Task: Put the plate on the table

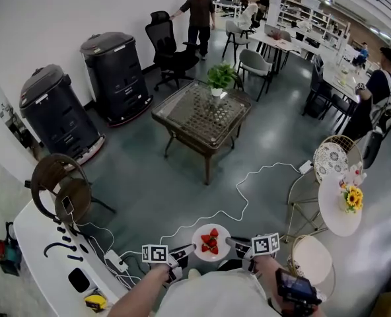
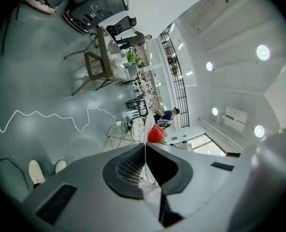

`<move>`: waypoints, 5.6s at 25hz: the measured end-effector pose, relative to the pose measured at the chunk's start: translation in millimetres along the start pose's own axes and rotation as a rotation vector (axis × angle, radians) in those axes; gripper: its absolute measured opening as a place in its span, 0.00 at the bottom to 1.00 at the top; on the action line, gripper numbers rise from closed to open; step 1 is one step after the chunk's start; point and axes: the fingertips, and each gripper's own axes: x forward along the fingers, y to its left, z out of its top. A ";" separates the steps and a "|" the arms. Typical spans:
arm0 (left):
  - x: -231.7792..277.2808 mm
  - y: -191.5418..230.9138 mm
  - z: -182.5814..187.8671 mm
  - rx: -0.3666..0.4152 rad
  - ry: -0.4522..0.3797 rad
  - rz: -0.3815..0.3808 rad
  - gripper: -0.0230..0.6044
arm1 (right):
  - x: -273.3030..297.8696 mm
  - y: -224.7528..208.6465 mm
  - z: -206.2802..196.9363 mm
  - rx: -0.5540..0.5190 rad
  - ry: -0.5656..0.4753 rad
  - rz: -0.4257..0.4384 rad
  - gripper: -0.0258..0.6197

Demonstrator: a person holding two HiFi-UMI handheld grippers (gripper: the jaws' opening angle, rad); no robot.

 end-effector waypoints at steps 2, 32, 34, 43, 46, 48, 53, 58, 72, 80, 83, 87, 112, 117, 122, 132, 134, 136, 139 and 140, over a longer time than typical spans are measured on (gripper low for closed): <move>1.0 1.3 3.8 0.003 -0.006 0.000 0.06 | 2.6 -2.4 3.8 0.009 -0.005 0.007 0.09; 177.6 7.4 185.6 0.021 -0.046 0.136 0.06 | 10.3 -137.5 228.6 0.030 0.025 0.116 0.09; 184.6 5.7 190.8 0.024 -0.040 0.139 0.06 | 8.3 -141.4 235.0 0.038 0.020 0.118 0.09; 195.7 13.5 226.0 0.037 -0.036 0.149 0.06 | 26.7 -155.3 265.2 0.035 -0.010 0.123 0.09; 203.1 23.0 245.6 0.030 -0.020 0.128 0.06 | 36.6 -165.0 280.2 0.042 -0.019 0.104 0.09; 206.3 27.5 260.3 0.034 -0.009 0.121 0.06 | 43.9 -169.7 290.4 0.053 -0.025 0.093 0.09; 210.2 37.4 319.3 0.047 -0.004 0.100 0.06 | 77.4 -175.0 339.1 0.040 -0.020 0.076 0.09; 201.8 51.6 383.9 0.049 -0.029 0.094 0.06 | 124.7 -173.7 388.1 0.022 0.017 0.061 0.09; 189.3 83.2 502.7 0.015 -0.040 0.067 0.06 | 209.3 -172.7 479.2 -0.024 0.025 0.029 0.09; 219.8 90.5 527.7 0.001 -0.019 0.081 0.06 | 211.7 -201.3 508.4 -0.001 0.017 0.021 0.09; 228.8 97.5 544.2 -0.007 -0.020 0.109 0.06 | 221.6 -215.8 521.8 0.018 0.031 0.033 0.09; 246.2 104.4 566.3 -0.032 -0.021 0.132 0.06 | 231.1 -236.6 544.8 0.043 0.046 0.051 0.09; 351.4 153.0 653.4 -0.124 -0.087 0.326 0.06 | 256.5 -348.5 648.0 0.150 0.256 0.151 0.09; 348.9 169.0 653.8 -0.159 -0.106 0.361 0.06 | 272.2 -360.0 644.2 0.152 0.316 0.146 0.09; 342.8 184.8 653.7 -0.187 -0.119 0.364 0.06 | 286.4 -364.7 639.9 0.151 0.351 0.126 0.09; 349.5 219.5 668.1 -0.212 -0.088 0.339 0.06 | 306.7 -389.3 642.1 0.178 0.367 0.057 0.09; 347.5 226.7 673.3 -0.216 -0.092 0.346 0.06 | 315.2 -392.9 642.9 0.177 0.373 0.049 0.09; 347.7 234.2 678.1 -0.221 -0.094 0.352 0.06 | 323.1 -397.9 644.9 0.169 0.384 0.041 0.09; 347.7 247.6 684.5 -0.231 -0.095 0.369 0.06 | 335.8 -405.1 648.6 0.153 0.403 0.030 0.09; 347.7 252.4 686.9 -0.237 -0.097 0.377 0.06 | 340.2 -407.6 649.9 0.150 0.407 0.024 0.09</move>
